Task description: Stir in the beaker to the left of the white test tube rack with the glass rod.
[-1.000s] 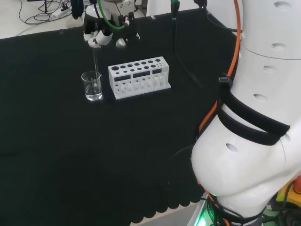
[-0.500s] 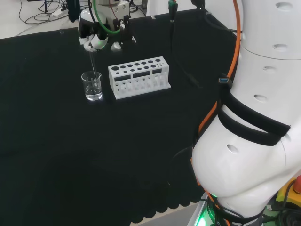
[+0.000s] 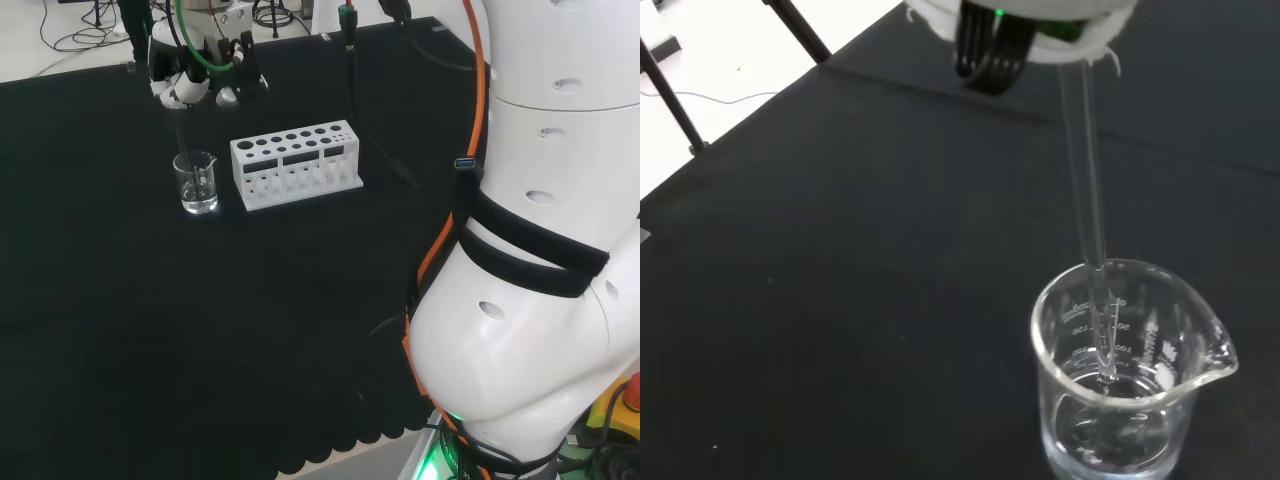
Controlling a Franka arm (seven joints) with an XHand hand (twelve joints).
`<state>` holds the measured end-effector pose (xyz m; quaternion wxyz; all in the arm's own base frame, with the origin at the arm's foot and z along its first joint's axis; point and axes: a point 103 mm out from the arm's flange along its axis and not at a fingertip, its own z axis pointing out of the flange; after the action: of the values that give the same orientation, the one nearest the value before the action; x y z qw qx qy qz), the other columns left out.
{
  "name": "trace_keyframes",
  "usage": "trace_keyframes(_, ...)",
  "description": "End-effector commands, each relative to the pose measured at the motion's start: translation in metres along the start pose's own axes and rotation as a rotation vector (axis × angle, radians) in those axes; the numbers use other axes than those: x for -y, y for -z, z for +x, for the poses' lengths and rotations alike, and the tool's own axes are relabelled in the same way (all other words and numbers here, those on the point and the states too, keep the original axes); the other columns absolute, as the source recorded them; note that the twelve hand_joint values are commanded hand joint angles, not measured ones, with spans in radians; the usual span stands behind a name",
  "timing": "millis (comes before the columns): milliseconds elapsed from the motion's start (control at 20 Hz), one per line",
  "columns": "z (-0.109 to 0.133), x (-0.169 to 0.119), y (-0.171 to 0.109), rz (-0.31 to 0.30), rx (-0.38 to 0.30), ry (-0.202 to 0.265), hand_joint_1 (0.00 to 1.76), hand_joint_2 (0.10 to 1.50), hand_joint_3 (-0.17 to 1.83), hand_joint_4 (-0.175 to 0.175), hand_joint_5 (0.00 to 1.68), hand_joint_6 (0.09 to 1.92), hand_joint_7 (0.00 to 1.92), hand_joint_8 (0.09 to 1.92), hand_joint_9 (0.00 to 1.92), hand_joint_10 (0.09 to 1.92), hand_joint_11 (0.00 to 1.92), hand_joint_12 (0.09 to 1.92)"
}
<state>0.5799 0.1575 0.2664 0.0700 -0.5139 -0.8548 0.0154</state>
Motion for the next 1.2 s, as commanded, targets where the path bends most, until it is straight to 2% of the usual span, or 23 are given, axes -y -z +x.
trace_keyframes(50,-0.022,0.005,0.007,0.002,0.018,-0.032,1.31,0.78,0.53,-0.175,1.18,0.50,1.17,1.10,1.59,0.88,1.59,0.81)
trace_keyframes(200,-0.035,0.014,0.014,-0.001,0.018,-0.057,1.31,0.78,0.53,-0.175,1.18,0.50,1.16,1.10,1.59,0.88,1.59,0.81)
trace_keyframes(350,-0.038,0.023,0.018,-0.008,0.018,-0.071,1.31,0.78,0.53,-0.175,1.18,0.50,1.16,1.10,1.59,0.88,1.59,0.81)
trace_keyframes(400,-0.037,0.027,0.019,0.002,0.105,-0.144,1.31,0.78,0.53,-0.175,1.18,0.50,1.16,1.10,1.59,0.88,1.59,0.81)
trace_keyframes(500,-0.029,0.032,0.018,0.009,0.085,-0.119,1.31,0.78,0.53,-0.175,1.18,0.50,1.16,1.10,1.59,0.88,1.59,0.81)
trace_keyframes(550,-0.021,0.033,0.017,0.006,0.046,-0.079,1.31,0.78,0.53,-0.175,1.18,0.50,1.16,1.10,1.59,0.88,1.59,0.81)
trace_keyframes(600,-0.015,0.034,0.015,0.001,0.017,-0.059,1.31,0.78,0.53,-0.175,1.18,0.50,1.16,1.10,1.59,0.88,1.59,0.81)
trace_keyframes(750,0.008,0.032,0.011,0.011,0.001,-0.022,1.31,0.78,0.53,-0.175,1.18,0.50,1.16,1.10,1.59,0.88,1.59,0.81)
trace_keyframes(900,0.026,0.028,0.009,0.018,-0.002,-0.003,1.31,0.78,0.53,-0.175,1.18,0.50,1.16,1.10,1.59,0.88,1.59,0.81)
trace_keyframes(1200,0.040,0.020,0.005,0.037,-0.011,0.005,1.31,0.78,0.53,-0.175,1.18,0.50,1.17,1.10,1.59,0.88,1.59,0.81)
